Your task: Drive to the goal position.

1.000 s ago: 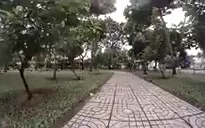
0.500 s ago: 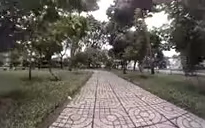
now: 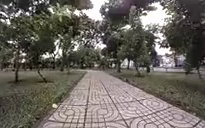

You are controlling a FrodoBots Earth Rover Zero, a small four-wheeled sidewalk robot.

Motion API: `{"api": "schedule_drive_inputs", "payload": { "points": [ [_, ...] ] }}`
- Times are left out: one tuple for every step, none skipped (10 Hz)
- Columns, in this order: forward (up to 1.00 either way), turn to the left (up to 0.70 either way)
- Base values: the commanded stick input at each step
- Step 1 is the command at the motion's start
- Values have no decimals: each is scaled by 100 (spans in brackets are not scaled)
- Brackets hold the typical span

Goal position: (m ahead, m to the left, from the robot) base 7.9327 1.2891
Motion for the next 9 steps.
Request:
{"api": "schedule_drive_inputs", "payload": {
  "points": [
    [70, 0],
    [70, 0],
    [70, 0],
    [70, 12],
    [70, 16],
    [70, 0],
    [70, 0],
    [70, 0],
    [70, 0]
  ]
}}
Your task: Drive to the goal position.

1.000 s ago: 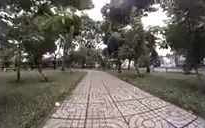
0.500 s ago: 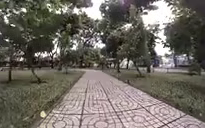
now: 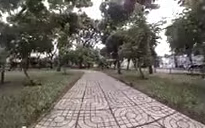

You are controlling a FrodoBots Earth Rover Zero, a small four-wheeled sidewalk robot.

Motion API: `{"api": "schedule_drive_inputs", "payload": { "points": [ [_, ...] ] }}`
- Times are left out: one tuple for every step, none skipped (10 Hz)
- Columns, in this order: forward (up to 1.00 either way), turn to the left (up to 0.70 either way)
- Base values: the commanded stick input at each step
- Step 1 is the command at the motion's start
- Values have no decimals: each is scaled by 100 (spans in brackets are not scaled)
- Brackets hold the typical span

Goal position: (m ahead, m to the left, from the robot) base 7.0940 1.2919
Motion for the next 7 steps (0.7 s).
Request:
{"api": "schedule_drive_inputs", "payload": {
  "points": [
    [70, 0],
    [70, 0],
    [70, 0],
    [70, 0],
    [70, 0],
    [70, 0],
    [70, 0]
  ]
}}
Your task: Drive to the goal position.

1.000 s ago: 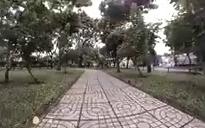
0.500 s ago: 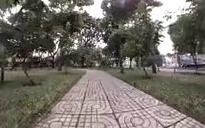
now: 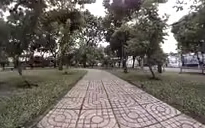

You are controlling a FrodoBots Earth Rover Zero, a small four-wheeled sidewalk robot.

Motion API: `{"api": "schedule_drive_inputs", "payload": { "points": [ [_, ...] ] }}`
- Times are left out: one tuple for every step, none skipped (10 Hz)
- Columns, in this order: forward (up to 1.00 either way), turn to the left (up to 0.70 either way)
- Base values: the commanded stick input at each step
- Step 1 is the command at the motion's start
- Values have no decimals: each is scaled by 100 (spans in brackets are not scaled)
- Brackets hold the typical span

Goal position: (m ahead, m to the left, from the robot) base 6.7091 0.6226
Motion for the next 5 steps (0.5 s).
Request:
{"api": "schedule_drive_inputs", "payload": {
  "points": [
    [70, 0],
    [70, 0],
    [70, 0],
    [70, 0],
    [70, 0]
  ]
}}
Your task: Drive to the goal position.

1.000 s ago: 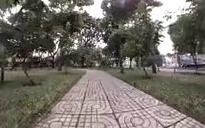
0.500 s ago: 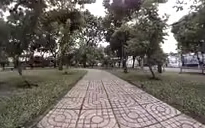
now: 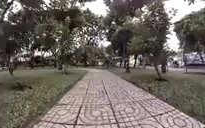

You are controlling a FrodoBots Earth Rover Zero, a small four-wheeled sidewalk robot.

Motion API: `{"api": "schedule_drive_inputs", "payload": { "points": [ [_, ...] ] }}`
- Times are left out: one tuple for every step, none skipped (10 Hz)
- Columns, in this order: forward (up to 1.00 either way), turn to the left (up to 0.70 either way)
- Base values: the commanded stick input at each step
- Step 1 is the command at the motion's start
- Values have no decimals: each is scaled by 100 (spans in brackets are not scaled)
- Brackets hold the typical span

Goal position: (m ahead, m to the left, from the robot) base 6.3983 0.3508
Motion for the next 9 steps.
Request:
{"api": "schedule_drive_inputs", "payload": {
  "points": [
    [70, 0],
    [70, 0],
    [70, 0],
    [70, 0],
    [70, 0],
    [70, 0],
    [70, 0],
    [70, 0],
    [70, 0]
  ]
}}
